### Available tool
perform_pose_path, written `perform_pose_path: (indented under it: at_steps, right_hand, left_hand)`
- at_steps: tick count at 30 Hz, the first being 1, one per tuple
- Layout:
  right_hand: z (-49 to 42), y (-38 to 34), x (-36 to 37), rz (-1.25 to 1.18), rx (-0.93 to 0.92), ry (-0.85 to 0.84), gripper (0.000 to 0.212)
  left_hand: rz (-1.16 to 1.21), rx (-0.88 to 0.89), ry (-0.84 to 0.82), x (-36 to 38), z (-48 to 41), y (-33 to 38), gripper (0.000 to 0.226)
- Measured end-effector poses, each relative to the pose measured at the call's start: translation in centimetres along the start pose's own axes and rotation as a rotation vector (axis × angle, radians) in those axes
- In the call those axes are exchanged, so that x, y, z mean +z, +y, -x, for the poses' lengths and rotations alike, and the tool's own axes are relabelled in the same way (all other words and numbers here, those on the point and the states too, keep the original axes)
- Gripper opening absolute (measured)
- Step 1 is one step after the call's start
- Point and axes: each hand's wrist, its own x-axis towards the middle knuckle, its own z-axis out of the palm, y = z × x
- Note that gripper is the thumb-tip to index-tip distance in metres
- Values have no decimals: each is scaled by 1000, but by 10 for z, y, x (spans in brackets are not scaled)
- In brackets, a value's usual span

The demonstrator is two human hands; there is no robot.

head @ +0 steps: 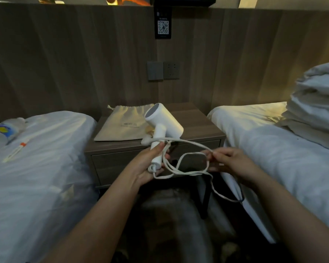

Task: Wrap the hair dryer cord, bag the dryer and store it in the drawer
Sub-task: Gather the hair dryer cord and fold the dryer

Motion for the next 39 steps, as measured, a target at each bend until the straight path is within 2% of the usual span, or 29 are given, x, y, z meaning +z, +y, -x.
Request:
perform_pose_path:
  at_steps: [2,5,9,12,14,16,20,23,26,29,31,33,35,39]
  right_hand:
    - [-6,-7,-7,-89,-4,48,28]
    - [-18,-12,-17,-178,-74,181,31]
    - [-36,-9,-37,1,-179,524,23]
    - [-39,-4,-54,132,-157,635,21]
    - [-34,-5,-60,207,-77,568,18]
    - [-25,-9,-64,318,25,425,21]
    - [-15,-16,-60,678,297,-15,28]
    - [-18,-3,-36,731,452,-307,13]
    - [-22,16,-15,730,412,-569,54]
    - [-21,19,-4,551,245,-811,69]
    - [-18,19,-1,418,205,-858,62]
    - [-16,22,-1,339,183,-847,40]
    - [-13,19,-1,387,136,-811,16]
    - [-13,4,-5,464,15,-607,33]
  left_hand:
    - [41,2,-22,-6,-7,-1,15]
    - [104,-18,-50,-12,-18,-3,36]
    - [41,-7,-35,-16,-34,3,15]
    - [145,37,-47,-13,-40,9,8]
    - [189,87,-57,-8,-41,10,17]
    - [182,143,-50,-5,-40,7,27]
    - [173,245,-28,2,-41,2,37]
    - [185,272,16,11,-45,0,43]
    - [193,272,101,24,-43,-7,37]
    - [137,331,196,38,-43,-14,39]
    - [58,390,252,41,-45,-21,45]
    - [-75,414,320,39,-45,-25,52]
    - [-212,436,358,34,-43,-27,54]
    - [-400,491,368,21,-41,-23,52]
